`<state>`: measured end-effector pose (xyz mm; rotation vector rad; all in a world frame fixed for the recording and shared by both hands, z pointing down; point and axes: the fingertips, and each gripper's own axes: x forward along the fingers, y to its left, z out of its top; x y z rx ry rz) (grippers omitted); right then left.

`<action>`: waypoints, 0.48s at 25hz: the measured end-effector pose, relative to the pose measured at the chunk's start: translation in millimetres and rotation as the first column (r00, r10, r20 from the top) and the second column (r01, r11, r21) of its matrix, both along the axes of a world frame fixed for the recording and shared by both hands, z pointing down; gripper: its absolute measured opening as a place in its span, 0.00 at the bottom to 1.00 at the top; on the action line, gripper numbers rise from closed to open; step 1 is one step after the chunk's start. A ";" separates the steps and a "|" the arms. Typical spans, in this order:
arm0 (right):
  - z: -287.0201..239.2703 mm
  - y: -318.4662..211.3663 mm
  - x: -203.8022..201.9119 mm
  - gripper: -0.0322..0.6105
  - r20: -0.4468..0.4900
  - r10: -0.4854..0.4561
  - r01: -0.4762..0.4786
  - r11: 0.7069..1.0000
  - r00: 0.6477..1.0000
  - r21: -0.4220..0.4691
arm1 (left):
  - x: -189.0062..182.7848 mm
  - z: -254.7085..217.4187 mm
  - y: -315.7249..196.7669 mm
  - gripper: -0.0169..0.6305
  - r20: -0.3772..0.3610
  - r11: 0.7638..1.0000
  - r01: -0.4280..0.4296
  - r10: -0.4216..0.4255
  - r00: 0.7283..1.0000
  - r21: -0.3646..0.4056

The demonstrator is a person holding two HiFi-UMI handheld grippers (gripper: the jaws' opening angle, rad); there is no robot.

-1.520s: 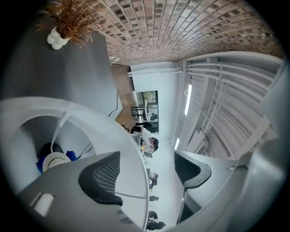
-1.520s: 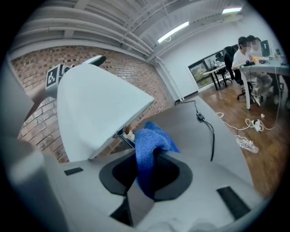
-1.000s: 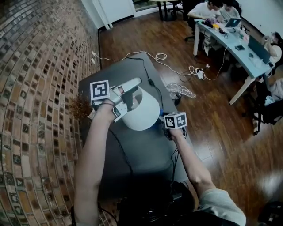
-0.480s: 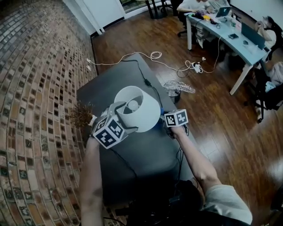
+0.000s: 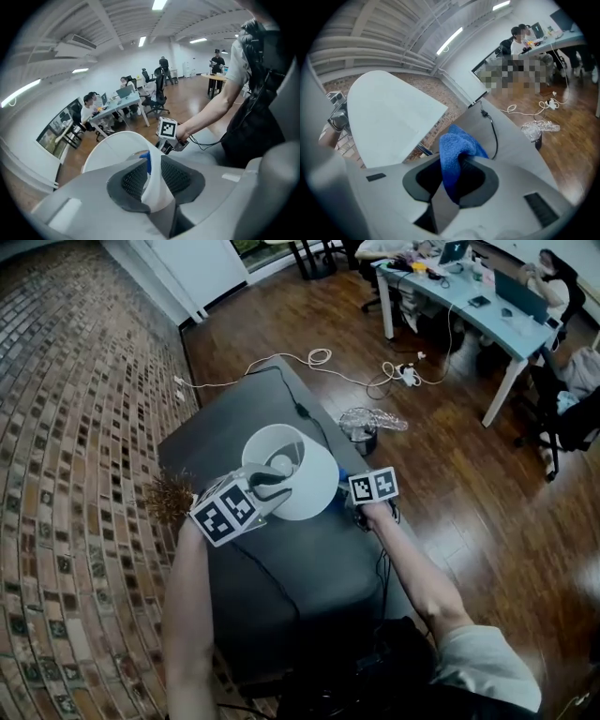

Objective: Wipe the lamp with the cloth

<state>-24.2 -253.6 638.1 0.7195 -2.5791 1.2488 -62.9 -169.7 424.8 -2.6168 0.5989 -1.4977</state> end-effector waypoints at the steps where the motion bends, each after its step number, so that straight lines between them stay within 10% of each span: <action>1: 0.1 0.4 -0.2 0.18 0.009 0.002 -0.002 1.000 1.000 -0.008 | 0.2 0.8 0.1 0.17 0.019 1.000 -0.010 0.011 1.000 -0.023; 12: -6.2 -4.5 8.4 0.18 0.101 0.092 -0.089 0.995 0.991 -0.034 | 0.3 4.3 5.2 0.10 0.086 0.986 -0.032 0.047 0.995 -0.161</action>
